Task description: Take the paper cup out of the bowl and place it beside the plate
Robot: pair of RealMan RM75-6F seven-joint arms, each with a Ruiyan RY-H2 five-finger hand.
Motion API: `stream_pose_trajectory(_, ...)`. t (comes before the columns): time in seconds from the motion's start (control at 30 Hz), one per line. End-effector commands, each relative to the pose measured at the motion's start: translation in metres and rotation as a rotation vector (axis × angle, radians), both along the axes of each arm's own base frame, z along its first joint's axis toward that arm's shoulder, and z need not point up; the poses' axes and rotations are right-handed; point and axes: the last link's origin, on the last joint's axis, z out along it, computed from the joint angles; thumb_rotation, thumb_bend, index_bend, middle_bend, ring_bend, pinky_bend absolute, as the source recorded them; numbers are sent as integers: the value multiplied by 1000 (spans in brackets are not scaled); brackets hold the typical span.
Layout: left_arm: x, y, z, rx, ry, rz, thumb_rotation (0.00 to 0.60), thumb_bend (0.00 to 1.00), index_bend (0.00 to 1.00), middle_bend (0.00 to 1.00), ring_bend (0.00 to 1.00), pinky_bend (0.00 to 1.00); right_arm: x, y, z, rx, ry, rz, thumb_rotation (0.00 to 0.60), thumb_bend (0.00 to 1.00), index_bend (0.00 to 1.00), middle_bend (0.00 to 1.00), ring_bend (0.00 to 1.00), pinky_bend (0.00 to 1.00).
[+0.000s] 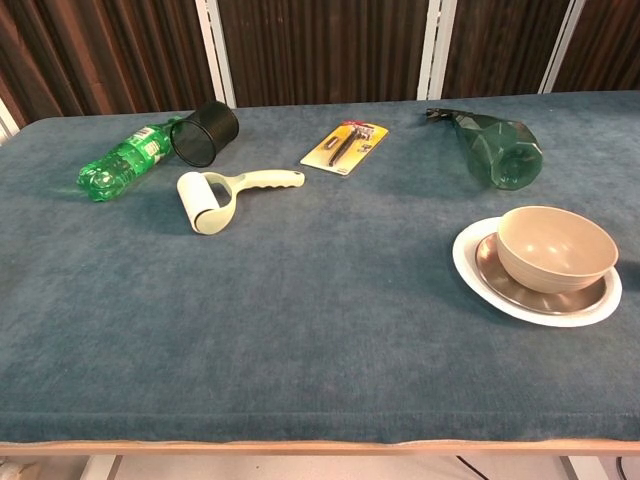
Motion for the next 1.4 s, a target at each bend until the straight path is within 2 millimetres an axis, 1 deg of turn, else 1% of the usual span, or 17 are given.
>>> stream_pose_trajectory(0.03,0,0,0,2,0,0,600,219,153,270,248,436,-1,1,-1,16,10,-7,600,89,395,269,213,369)
stream_pose_trajectory(0.17,-1,0,1,5,0,2,600,219,153,271,248,436,1,2,0,32,11,10,600,89,346,168,107,283)
stream_pose_trajectory(0.2,-1,0,1,5,0,4,600,219,153,271,248,436,2,2,1,30,9,21,600,90,316,131,65,262)
stream_pose_trajectory(0.27,-1,0,1,6,0,6,600,219,153,271,248,436,4,5,2,23,2,45,600,90,263,81,15,247)
stream_pose_trajectory(0.3,-1,0,1,7,-1,6,600,220,153,271,249,436,6,8,3,23,2,60,600,90,228,53,3,239)
stream_pose_trajectory(0.4,-1,0,2,10,0,6,600,219,153,271,248,436,12,15,6,28,16,92,600,90,154,16,0,210)
stream_pose_trajectory(0.57,0,-1,2,12,0,3,600,218,153,271,248,436,19,29,12,68,35,86,600,90,80,0,0,149)
stream_pose_trajectory(0.67,0,-2,3,18,0,3,600,219,153,271,248,436,31,36,19,28,15,112,600,90,66,0,0,122)
stream_pose_trajectory(0.77,0,-3,5,33,1,2,600,219,153,268,248,436,44,46,26,-73,-11,158,600,90,65,0,0,93)
stream_pose_trajectory(0.8,0,-4,6,43,2,3,600,219,153,263,248,435,47,54,30,-108,20,168,600,90,64,0,0,82)
stream_pose_trajectory(0.97,1,-9,10,83,10,-4,600,218,127,198,211,423,55,89,36,-237,159,94,600,90,61,0,0,69)
stream_pose_trajectory(1.0,1,-10,11,93,14,-6,600,218,118,182,199,405,57,96,35,-273,178,78,600,90,60,0,0,69)
stream_pose_trajectory(1.1,2,-12,10,98,26,-5,600,219,90,135,158,342,55,108,34,-339,187,57,600,90,60,0,0,69)
stream_pose_trajectory(1.17,2,-13,8,92,31,2,600,220,70,108,139,322,50,110,34,-362,168,36,600,90,65,0,0,69)
stream_pose_trajectory(1.23,4,-14,6,81,36,8,600,221,55,90,126,317,46,108,36,-382,141,2,600,90,75,0,0,69)
stream_pose_trajectory(1.3,6,-15,5,77,41,6,600,221,42,78,115,317,42,105,39,-370,160,-17,600,90,83,0,0,70)
stream_pose_trajectory(1.4,9,-16,3,79,57,3,600,222,38,76,112,316,42,102,40,-371,155,-33,600,90,84,0,0,73)
